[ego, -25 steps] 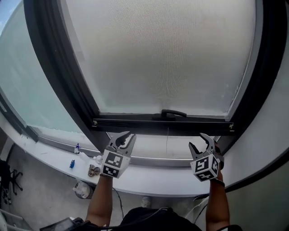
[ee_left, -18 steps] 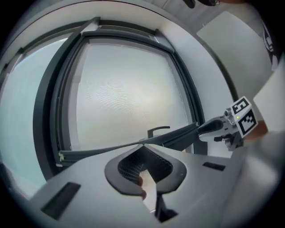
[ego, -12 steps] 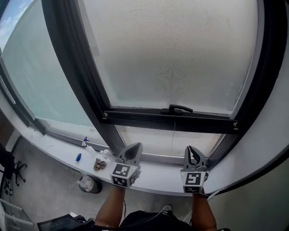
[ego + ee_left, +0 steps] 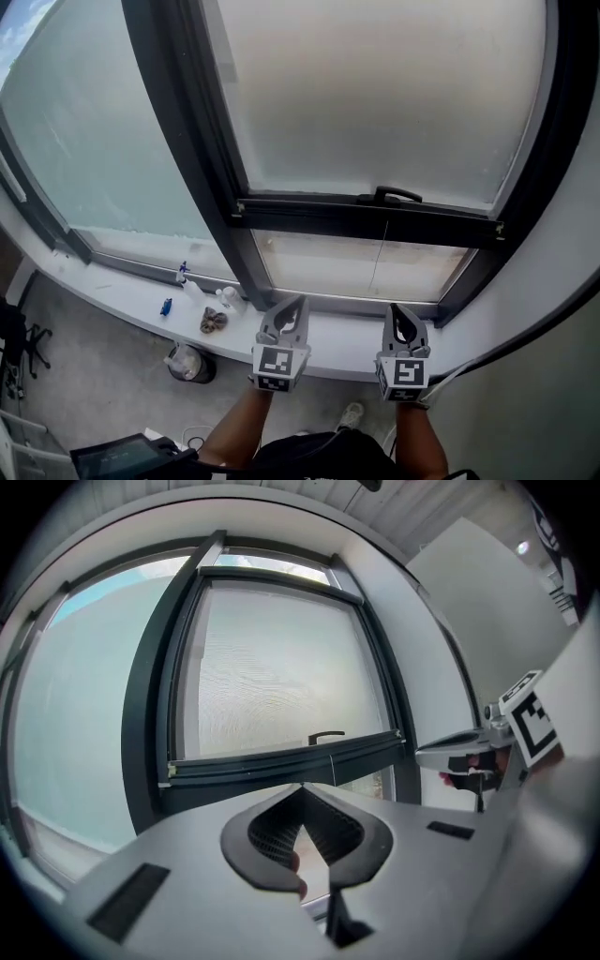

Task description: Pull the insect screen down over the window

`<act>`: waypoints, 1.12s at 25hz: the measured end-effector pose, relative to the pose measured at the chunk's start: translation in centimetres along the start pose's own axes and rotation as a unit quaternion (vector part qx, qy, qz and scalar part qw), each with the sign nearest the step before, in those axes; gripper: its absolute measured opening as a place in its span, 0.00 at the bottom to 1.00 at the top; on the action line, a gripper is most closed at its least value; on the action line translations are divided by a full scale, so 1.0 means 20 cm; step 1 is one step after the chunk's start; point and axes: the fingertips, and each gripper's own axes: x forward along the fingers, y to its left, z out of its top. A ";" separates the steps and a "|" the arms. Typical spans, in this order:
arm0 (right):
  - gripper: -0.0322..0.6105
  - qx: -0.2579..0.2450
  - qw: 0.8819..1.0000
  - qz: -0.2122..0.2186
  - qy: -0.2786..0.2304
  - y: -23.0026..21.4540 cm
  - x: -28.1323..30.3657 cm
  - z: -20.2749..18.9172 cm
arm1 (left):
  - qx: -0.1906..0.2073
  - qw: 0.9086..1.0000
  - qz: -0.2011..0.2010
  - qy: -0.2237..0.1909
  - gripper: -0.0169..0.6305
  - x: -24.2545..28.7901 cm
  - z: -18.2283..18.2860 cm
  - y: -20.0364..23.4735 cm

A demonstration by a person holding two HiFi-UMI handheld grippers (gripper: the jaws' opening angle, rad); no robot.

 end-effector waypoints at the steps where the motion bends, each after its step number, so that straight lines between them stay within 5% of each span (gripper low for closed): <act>1: 0.05 0.001 1.000 0.003 -0.003 0.06 -0.03 0.00 | 0.003 1.000 -0.008 0.002 0.03 -0.03 -0.01 -0.01; 15: 0.06 0.035 0.999 0.029 0.011 0.57 -0.47 -0.10 | 0.020 0.996 -0.089 0.015 0.03 -0.42 -0.09 -0.29; 28: 0.06 0.022 0.999 0.031 0.002 0.43 -0.79 -0.07 | -0.054 0.998 -0.041 0.010 0.03 -0.66 -0.08 -0.50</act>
